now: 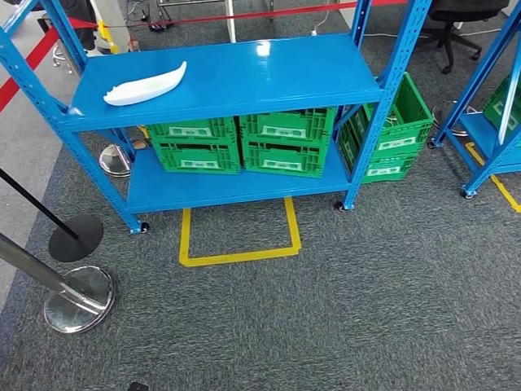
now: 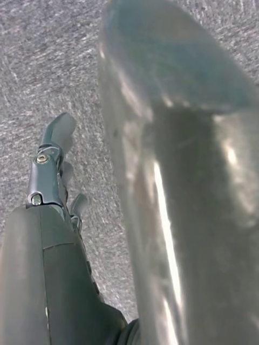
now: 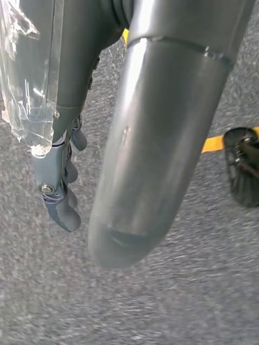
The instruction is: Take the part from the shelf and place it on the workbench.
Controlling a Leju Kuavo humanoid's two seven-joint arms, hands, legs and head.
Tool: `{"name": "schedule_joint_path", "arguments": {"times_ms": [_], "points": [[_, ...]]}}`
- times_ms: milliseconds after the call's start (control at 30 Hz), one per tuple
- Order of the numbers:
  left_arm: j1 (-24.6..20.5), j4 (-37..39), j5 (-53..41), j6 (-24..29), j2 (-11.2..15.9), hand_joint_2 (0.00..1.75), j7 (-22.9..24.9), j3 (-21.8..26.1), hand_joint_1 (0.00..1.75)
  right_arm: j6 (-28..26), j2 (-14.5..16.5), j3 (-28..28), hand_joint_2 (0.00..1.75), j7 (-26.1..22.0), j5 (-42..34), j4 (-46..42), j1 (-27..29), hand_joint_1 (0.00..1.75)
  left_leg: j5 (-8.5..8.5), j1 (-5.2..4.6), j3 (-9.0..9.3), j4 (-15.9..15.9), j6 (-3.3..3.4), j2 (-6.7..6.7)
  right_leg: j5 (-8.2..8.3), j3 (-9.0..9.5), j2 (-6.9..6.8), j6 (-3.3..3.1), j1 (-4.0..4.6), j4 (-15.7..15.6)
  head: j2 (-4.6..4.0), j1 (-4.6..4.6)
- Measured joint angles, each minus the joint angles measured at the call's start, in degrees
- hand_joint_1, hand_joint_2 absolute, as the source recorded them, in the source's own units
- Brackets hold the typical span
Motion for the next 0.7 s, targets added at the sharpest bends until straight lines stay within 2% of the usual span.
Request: {"name": "schedule_joint_path", "arguments": {"times_ms": [33,133,167,233,300,333,367,400,433,467,500,533,600,633,700], "points": [[-0.07,0.0,-0.03,0.0,0.02,0.0,-0.01,0.02,0.0,-0.05,0.0,-0.01,0.0,-0.04,0.0,0.0,-0.02,0.0,0.18,0.03,-0.7,1.5,-0.26,0.21,-0.18,0.29,-0.01,-0.35,-0.07,-0.09,0.0,-0.02],[-0.35,0.0,-0.09,0.0,0.04,0.0,-0.01,0.06,0.0,-0.16,-0.02,-0.01,0.0,-0.1,-0.01,-0.01,-0.14,0.0,-0.22,0.11,-4.95,8.57,-0.92,0.92,-0.75,1.11,-0.11,-1.04,-0.15,-0.3,0.0,-0.15],[-0.38,0.0,-0.1,0.0,0.03,0.0,-0.01,0.07,0.0,-0.16,-0.02,-0.01,0.0,-0.1,-0.01,-0.01,-0.16,0.0,-0.5,0.13,-5.65,9.65,-0.98,0.97,-0.84,1.18,-0.13,-1.09,-0.15,-0.32,0.0,-0.15],[-0.38,0.0,-0.1,0.0,0.03,0.0,-0.01,0.07,0.0,-0.16,-0.02,-0.01,0.0,-0.1,-0.01,-0.01,-0.16,0.0,-0.55,0.13,-5.74,9.79,-0.98,0.97,-0.85,1.19,-0.13,-1.09,-0.15,-0.32,0.0,-0.15],[-0.36,0.01,-0.12,0.0,0.0,0.0,-0.02,0.07,0.0,-0.16,-0.02,0.0,0.0,-0.1,-0.01,-0.01,-0.19,0.0,-2.0,0.14,-7.65,12.46,-1.09,0.97,-1.15,1.43,-0.14,-1.16,-0.13,-0.32,0.0,-0.16],[-0.26,0.01,-0.14,0.0,-0.01,0.0,-0.02,0.1,0.0,-0.15,-0.01,-0.01,0.0,-0.1,-0.01,-0.01,-0.15,0.0,-1.76,0.09,-9.2,12.78,-0.92,0.97,-1.89,2.33,-0.11,-1.19,-0.07,-0.34,0.0,-0.17],[-0.16,0.01,-0.15,0.0,-0.02,0.0,-0.02,0.14,0.0,-0.15,-0.01,-0.02,0.0,-0.1,-0.01,-0.01,-0.12,0.0,-0.48,-0.02,-10.26,11.7,-0.61,1.01,-2.74,3.42,-0.09,-1.18,0.01,-0.4,0.0,-0.17],[-0.05,0.0,-0.16,0.0,0.0,0.0,-0.01,0.2,0.0,-0.15,0.01,-0.02,0.0,-0.1,0.0,0.0,-0.09,0.0,1.85,-0.23,-10.52,8.91,-0.14,1.16,-3.63,4.53,-0.06,-1.09,0.11,-0.44,0.0,-0.18],[0.02,0.01,-0.17,0.0,0.02,0.0,-0.01,0.25,0.0,-0.14,0.02,-0.02,0.0,-0.1,0.01,0.01,-0.08,0.0,4.14,-0.47,-10.29,5.29,0.39,1.26,-4.6,5.68,0.0,-0.86,0.28,-0.47,0.0,-0.24],[0.02,0.01,-0.18,-0.01,0.03,0.0,-0.01,0.28,0.0,-0.11,0.02,-0.01,0.0,-0.1,0.01,0.01,-0.15,0.0,5.24,-0.66,-9.59,2.93,0.7,1.37,-5.2,6.06,0.01,-0.57,0.42,-0.66,0.0,-0.24],[0.03,0.02,-0.18,-0.01,0.04,0.0,-0.01,0.31,0.0,-0.04,0.03,-0.01,0.0,-0.09,0.02,0.02,-0.18,0.0,5.48,-0.74,-9.22,1.67,0.95,1.36,-5.42,6.55,0.02,-0.22,0.55,-0.57,0.0,-0.27],[0.02,0.02,-0.2,-0.02,0.0,0.0,-0.01,0.33,0.0,0.1,0.03,-0.01,0.0,-0.09,0.03,0.02,-0.19,0.0,5.11,-0.7,-8.83,1.22,1.15,1.23,-5.59,7.1,0.01,0.18,0.66,-0.64,0.0,-0.25],[0.04,0.02,-0.24,-0.03,-0.11,0.0,-0.02,0.35,0.0,0.52,0.02,-0.01,0.0,-0.05,0.13,0.02,-0.2,0.0,5.42,-0.45,-7.7,0.77,1.67,1.04,-6.0,7.77,-0.07,0.89,0.66,-0.08,-0.01,-0.09],[0.0,0.01,-0.26,-0.03,-0.11,0.0,-0.03,0.37,0.0,0.73,0.01,-0.01,0.0,-0.04,0.21,0.02,-0.24,0.0,5.32,-0.37,-7.12,0.75,1.98,1.02,-6.63,7.19,-0.08,1.18,0.64,1.29,-0.01,0.04],[-0.1,0.0,-0.27,-0.03,-0.03,0.0,-0.02,0.42,0.0,1.02,0.01,0.01,0.0,0.02,0.39,0.02,-0.36,0.0,4.76,-0.31,-6.34,0.73,2.43,0.83,-8.96,3.61,-0.07,1.56,0.6,7.59,-0.01,0.13]]}}
